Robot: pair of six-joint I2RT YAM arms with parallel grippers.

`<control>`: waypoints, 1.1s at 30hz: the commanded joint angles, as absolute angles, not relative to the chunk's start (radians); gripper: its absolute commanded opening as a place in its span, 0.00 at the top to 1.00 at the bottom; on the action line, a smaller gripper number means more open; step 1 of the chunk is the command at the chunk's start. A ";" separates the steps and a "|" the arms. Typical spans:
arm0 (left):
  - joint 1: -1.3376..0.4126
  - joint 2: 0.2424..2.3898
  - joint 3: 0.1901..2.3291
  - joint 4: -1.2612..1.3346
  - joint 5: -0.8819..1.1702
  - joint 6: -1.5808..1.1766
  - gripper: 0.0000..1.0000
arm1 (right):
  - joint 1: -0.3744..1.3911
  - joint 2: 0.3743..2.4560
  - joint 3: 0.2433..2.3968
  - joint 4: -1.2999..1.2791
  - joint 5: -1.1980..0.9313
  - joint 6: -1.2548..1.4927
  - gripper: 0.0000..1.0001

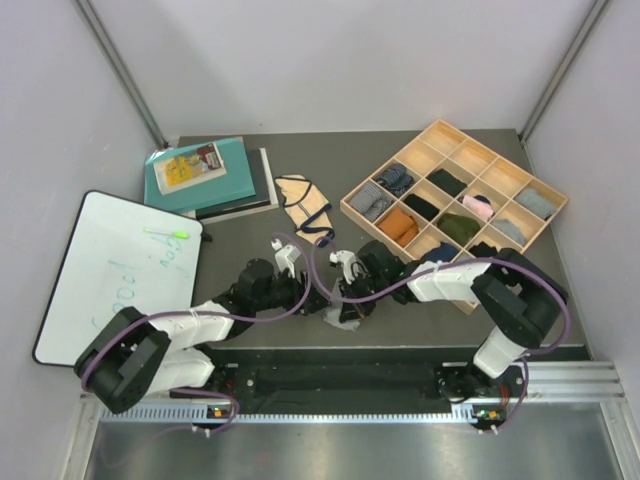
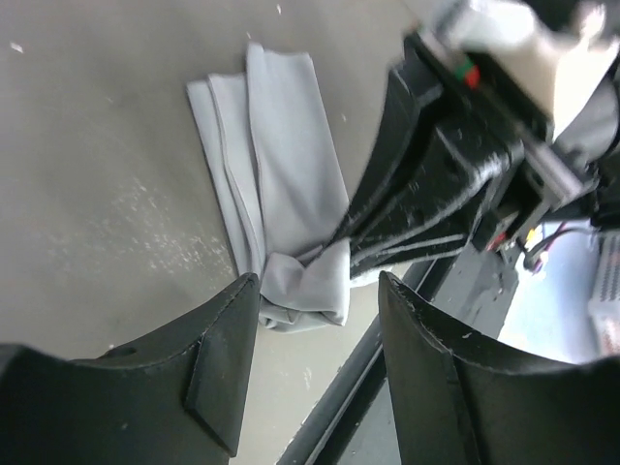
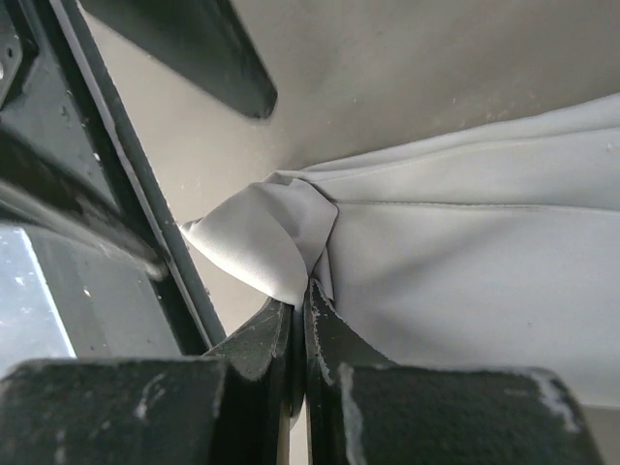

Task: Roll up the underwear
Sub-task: Roll the underwear to the center of the board.

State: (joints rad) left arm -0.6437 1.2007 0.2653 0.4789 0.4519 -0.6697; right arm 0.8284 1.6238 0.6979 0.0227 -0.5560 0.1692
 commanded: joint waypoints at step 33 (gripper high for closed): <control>-0.810 1.364 0.321 0.580 0.293 -0.520 0.50 | 0.675 1.845 0.779 0.026 -0.738 0.169 1.00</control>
State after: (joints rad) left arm -0.8024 1.3514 0.2836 0.5495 0.3008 -0.5434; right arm 0.7094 1.7950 0.7731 0.0383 -0.8230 0.2142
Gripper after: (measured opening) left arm 0.521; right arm 0.019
